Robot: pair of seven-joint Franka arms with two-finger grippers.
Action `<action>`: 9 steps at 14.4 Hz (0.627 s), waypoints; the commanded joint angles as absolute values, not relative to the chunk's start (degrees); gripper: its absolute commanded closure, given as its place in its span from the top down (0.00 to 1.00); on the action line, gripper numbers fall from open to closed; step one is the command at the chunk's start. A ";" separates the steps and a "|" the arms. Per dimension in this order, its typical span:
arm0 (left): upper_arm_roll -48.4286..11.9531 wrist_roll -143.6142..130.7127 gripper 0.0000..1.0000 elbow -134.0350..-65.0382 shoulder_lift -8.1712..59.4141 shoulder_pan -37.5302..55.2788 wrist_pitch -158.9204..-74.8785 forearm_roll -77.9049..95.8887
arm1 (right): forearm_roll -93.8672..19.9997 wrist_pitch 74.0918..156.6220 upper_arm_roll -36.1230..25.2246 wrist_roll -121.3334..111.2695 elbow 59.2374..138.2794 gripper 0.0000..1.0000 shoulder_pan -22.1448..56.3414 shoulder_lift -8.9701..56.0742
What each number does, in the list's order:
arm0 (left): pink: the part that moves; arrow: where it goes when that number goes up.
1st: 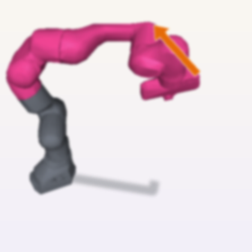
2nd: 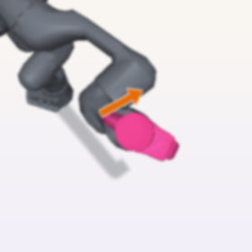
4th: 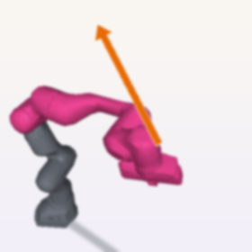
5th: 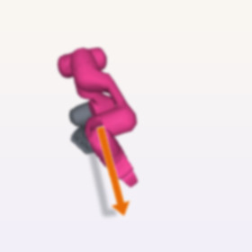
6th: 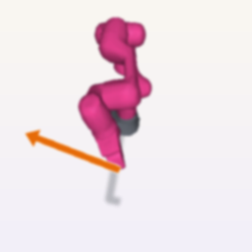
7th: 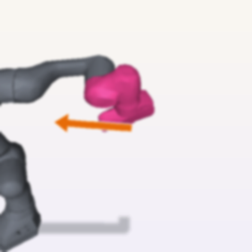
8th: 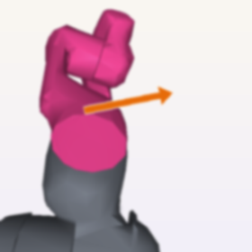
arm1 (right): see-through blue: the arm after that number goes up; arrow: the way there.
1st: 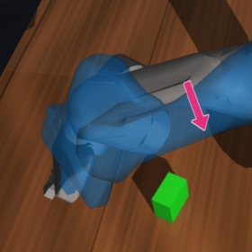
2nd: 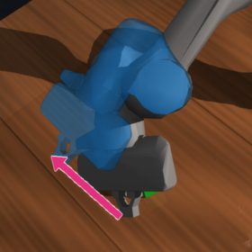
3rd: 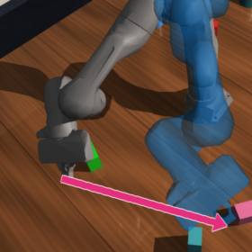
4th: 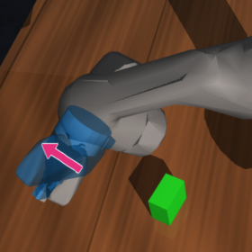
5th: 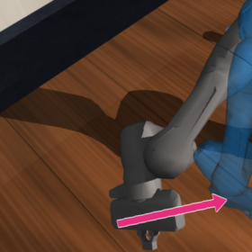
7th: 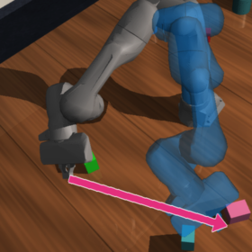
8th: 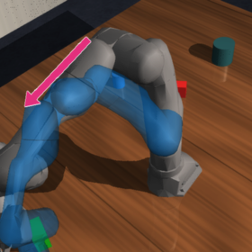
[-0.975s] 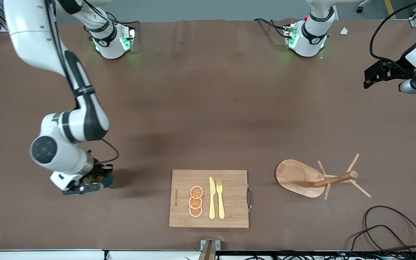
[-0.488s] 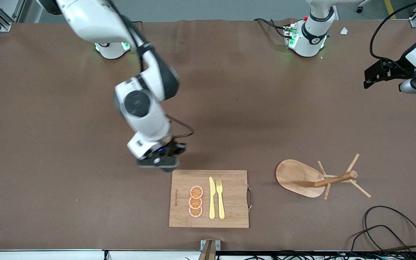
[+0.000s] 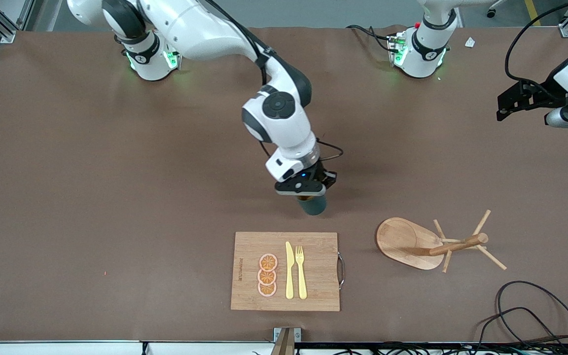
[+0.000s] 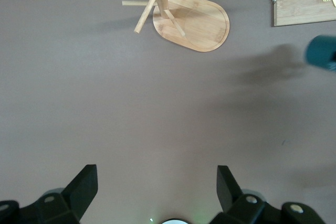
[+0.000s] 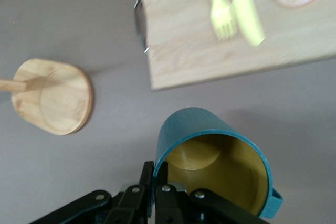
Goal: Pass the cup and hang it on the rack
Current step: 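Carry the mug toward the table middle while the left gripper approaches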
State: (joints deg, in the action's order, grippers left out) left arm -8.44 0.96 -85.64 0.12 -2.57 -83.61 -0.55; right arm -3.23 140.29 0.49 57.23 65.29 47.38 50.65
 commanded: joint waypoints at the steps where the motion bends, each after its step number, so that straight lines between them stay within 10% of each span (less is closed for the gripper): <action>1: -8.53 2.02 1.00 -84.99 0.44 -2.90 -83.50 0.44 | -3.69 145.43 2.02 62.56 59.60 0.02 48.42 56.06; 6: -8.53 1.93 1.00 -84.90 1.49 -2.64 -83.50 0.35 | -3.60 145.99 2.02 62.84 59.68 0.09 49.57 58.53; 9: -8.61 0.88 1.00 -84.90 1.67 -2.11 -83.50 -0.35 | -3.60 145.20 2.02 62.67 59.77 0.32 49.57 58.54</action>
